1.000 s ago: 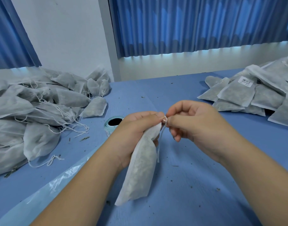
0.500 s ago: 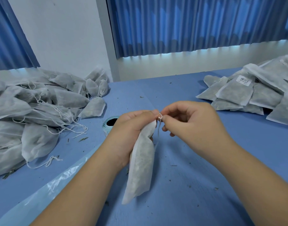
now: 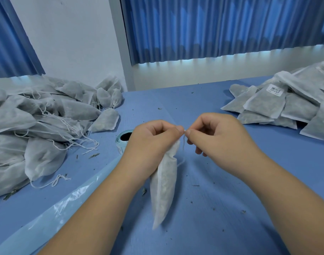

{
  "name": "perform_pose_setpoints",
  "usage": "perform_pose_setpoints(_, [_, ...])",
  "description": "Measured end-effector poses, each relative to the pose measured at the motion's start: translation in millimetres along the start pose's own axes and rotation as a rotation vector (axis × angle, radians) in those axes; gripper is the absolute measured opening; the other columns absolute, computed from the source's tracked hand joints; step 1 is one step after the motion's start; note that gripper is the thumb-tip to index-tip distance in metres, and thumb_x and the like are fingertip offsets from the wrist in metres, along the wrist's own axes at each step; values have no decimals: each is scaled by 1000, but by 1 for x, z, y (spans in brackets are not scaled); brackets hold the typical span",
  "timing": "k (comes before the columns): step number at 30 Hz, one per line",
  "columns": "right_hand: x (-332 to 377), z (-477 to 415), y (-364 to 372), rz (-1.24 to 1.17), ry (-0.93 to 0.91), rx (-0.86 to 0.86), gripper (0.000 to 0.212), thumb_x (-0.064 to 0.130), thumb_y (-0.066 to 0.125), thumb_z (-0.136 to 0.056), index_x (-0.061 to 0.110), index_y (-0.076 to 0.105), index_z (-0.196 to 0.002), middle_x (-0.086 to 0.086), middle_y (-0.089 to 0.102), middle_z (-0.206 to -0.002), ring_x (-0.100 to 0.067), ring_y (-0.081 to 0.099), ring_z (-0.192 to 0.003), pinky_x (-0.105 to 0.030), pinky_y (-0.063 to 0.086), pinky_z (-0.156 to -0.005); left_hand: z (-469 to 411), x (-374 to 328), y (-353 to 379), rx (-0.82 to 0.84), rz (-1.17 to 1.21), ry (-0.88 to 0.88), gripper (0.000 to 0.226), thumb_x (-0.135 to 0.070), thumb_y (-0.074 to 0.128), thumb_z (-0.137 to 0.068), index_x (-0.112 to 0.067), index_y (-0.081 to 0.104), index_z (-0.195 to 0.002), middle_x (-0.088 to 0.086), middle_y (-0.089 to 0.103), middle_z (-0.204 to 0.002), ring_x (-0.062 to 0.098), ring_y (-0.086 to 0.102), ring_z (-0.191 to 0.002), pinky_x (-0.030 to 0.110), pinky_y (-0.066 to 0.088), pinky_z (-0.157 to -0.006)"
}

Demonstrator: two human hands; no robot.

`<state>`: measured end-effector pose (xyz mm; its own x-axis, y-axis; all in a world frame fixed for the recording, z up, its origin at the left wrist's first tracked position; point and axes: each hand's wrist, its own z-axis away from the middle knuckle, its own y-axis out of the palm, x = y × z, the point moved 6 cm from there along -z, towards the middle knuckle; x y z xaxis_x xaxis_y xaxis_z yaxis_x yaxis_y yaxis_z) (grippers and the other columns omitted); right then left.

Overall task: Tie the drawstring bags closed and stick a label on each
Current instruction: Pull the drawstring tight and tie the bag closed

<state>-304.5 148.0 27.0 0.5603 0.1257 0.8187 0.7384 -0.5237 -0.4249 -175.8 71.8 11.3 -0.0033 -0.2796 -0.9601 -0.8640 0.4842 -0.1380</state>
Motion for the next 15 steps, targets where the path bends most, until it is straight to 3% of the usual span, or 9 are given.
perform_pose_setpoints(4, [-3,-4,-11,-253,66,-11,18,12,62,-77,16,59,-59,3,60,-56,-13,47,-45,-26,39,-46,-2,0,-3,-12,-15,-25,23,-25,72,-86,-23,70,-63,-12,49,-52,3,40,-45,12,33,-44])
perform_pose_setpoints(11, [0,-2,1,-775,120,101,7,9,73,-64,11,67,-66,2,33,-50,-11,25,-42,-20,25,-40,1,-2,1,66,0,-55,27,-26,70,-87,-26,71,-60,-11,49,-52,3,40,-42,12,32,-41])
perform_pose_setpoints(15, [6,0,0,-1064,134,207,9,16,65,-71,17,68,-63,7,29,-50,-6,24,-39,-18,22,-38,0,1,1,35,-38,-48,23,-22,71,-86,-20,69,-63,-8,48,-54,5,39,-45,12,33,-44])
